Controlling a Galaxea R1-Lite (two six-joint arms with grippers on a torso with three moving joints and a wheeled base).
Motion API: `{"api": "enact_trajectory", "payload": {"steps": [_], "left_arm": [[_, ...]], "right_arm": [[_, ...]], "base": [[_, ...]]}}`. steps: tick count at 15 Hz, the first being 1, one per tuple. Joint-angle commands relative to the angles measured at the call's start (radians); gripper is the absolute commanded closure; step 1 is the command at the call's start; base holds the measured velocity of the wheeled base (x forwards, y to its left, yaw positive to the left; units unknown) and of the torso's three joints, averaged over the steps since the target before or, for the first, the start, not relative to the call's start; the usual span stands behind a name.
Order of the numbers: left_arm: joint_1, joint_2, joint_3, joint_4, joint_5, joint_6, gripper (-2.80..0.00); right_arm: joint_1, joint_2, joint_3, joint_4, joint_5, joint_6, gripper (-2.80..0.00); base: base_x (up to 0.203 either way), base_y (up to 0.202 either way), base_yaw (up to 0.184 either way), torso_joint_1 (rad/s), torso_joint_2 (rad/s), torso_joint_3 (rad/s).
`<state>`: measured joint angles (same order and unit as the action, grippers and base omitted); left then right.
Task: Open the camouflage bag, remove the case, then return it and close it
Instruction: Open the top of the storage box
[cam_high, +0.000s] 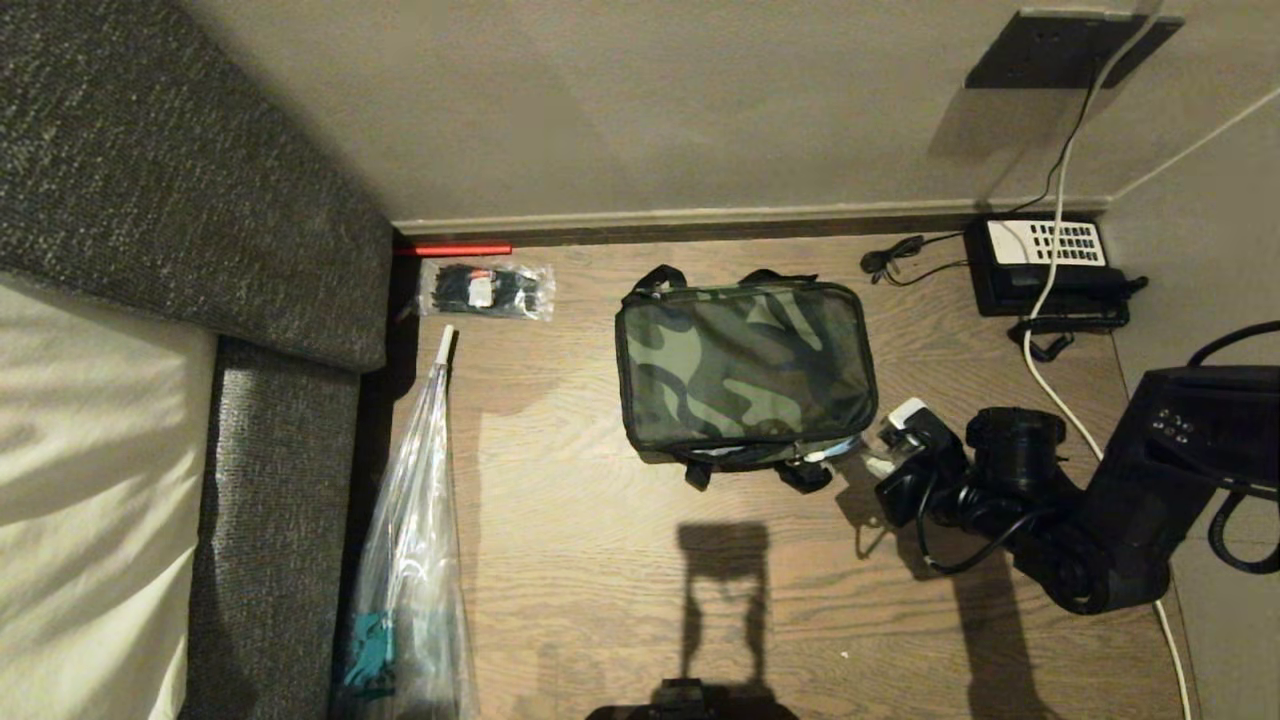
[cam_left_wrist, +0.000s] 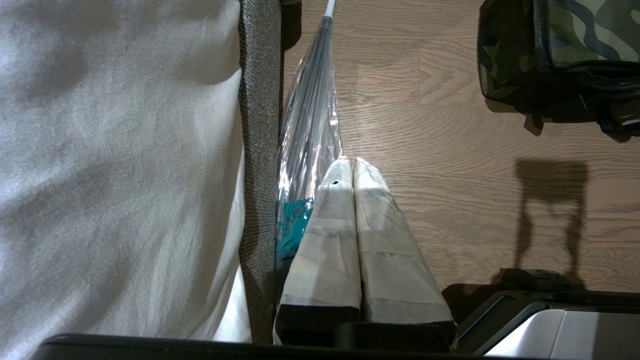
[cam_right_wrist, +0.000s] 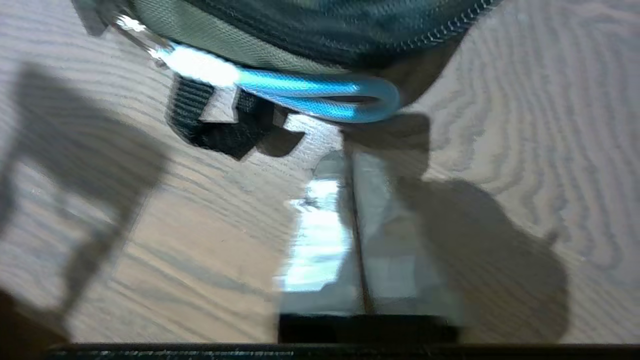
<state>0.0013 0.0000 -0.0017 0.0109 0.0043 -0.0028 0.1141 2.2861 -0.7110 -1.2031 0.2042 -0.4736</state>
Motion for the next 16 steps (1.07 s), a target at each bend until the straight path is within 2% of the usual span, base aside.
{"api": "enact_trajectory", "payload": {"steps": [1,3,5,8,11,14,16], "left_arm": [[0.000,-0.001,0.000,0.000,0.001,0.000,0.00],[0.000,-0.002,0.000,0.000,0.002,0.000,0.00],[0.000,-0.002,0.000,0.000,0.002,0.000,0.00],[0.000,-0.002,0.000,0.000,0.002,0.000,0.00],[0.000,-0.002,0.000,0.000,0.000,0.000,0.00],[0.000,-0.002,0.000,0.000,0.002,0.000,0.00],[0.000,-0.002,0.000,0.000,0.002,0.000,0.00]], "right_arm": [[-0.008,0.022,-0.011,-0.019,0.033,-0.011,-2.80],[-0.009,0.021,-0.024,-0.047,0.044,-0.013,-2.80],[-0.049,0.021,-0.026,-0.036,0.072,-0.007,-2.80],[-0.096,0.034,-0.012,0.023,0.211,-0.013,-2.80],[-0.095,0.069,-0.075,0.022,0.236,-0.003,-2.80],[-0.091,0.120,-0.130,-0.023,0.315,-0.005,-2.80],[-0.090,0.145,-0.176,-0.037,0.319,-0.005,-2.80]], "base": [[0.000,0.000,0.000,0.000,0.00,0.000],[0.000,0.000,0.000,0.000,0.00,0.000],[0.000,0.000,0.000,0.000,0.00,0.000],[0.000,0.000,0.000,0.000,0.00,0.000],[0.000,0.000,0.000,0.000,0.00,0.000],[0.000,0.000,0.000,0.000,0.00,0.000],[0.000,0.000,0.000,0.000,0.00,0.000]]}}
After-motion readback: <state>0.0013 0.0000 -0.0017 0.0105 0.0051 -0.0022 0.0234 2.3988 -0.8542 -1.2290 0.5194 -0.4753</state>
